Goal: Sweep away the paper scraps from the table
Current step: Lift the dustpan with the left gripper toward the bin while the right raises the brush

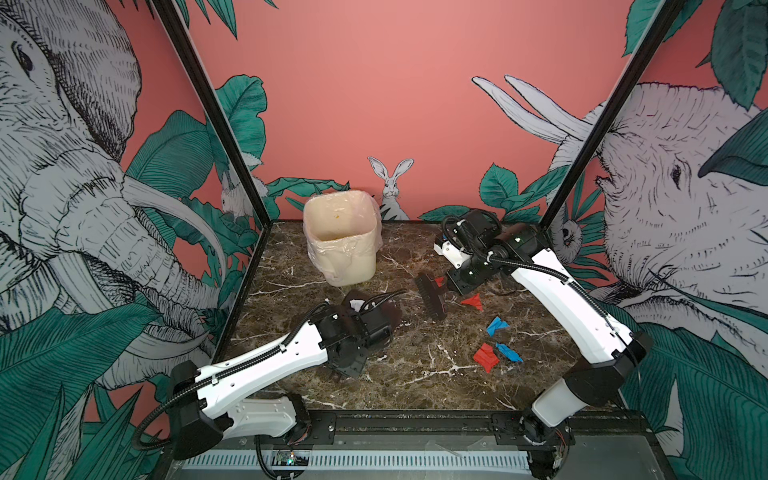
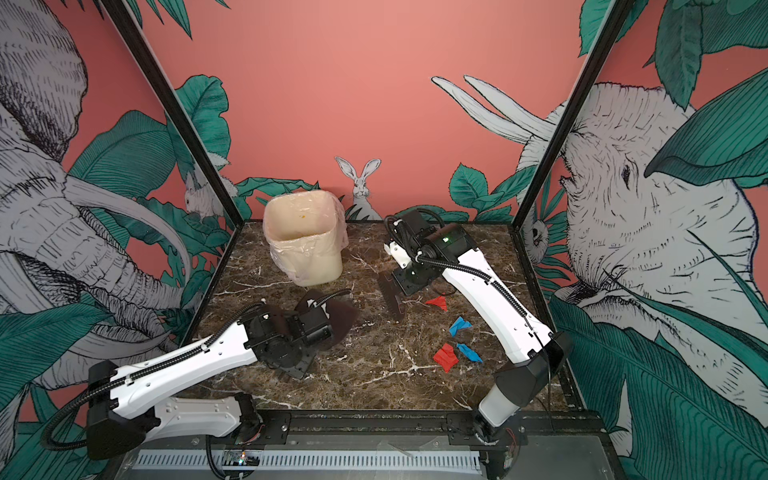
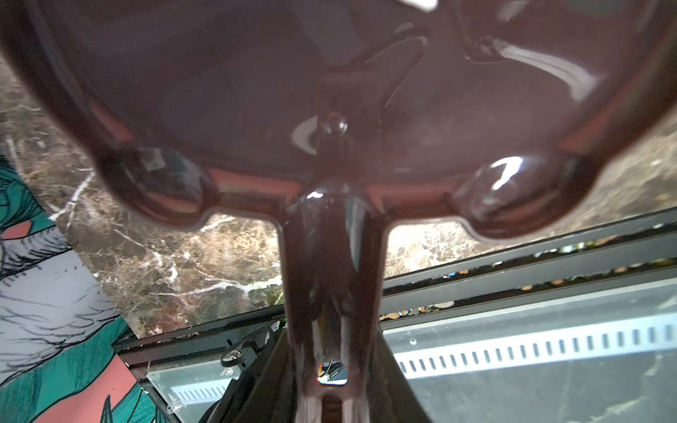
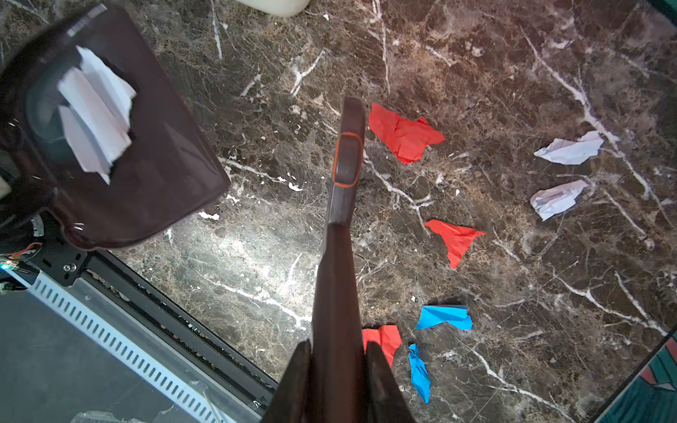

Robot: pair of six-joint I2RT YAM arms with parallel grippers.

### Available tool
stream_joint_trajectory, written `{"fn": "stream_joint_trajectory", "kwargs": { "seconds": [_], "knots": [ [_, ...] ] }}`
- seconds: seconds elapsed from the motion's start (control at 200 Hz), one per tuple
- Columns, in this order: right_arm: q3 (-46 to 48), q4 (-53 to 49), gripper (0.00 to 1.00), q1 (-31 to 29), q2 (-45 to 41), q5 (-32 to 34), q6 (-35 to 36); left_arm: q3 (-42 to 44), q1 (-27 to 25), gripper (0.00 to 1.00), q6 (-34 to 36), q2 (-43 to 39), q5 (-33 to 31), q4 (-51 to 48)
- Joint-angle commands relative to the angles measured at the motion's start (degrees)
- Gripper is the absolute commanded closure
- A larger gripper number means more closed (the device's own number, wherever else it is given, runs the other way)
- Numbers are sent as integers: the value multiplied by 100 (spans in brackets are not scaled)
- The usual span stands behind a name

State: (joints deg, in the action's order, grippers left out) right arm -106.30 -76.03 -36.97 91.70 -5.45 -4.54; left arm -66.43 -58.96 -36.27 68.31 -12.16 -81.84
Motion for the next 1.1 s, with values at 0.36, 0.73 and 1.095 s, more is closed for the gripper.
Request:
{"fn": "stream_joint_trajectory", "kwargs": {
  "seconds": [0.36,0.73,1.095],
  "knots": [
    [-19,37,100,370,-355,-444,219,-2300,806,100,436,202,-345,-1933],
    [21,-87,100,523,-449,-688,391,-3273,1732,100,800,360,-60,-2143],
    [299,-48,100,681,-679,-857,506,-3838,3266,100,1031,650,-315,-2143]
  ]
}}
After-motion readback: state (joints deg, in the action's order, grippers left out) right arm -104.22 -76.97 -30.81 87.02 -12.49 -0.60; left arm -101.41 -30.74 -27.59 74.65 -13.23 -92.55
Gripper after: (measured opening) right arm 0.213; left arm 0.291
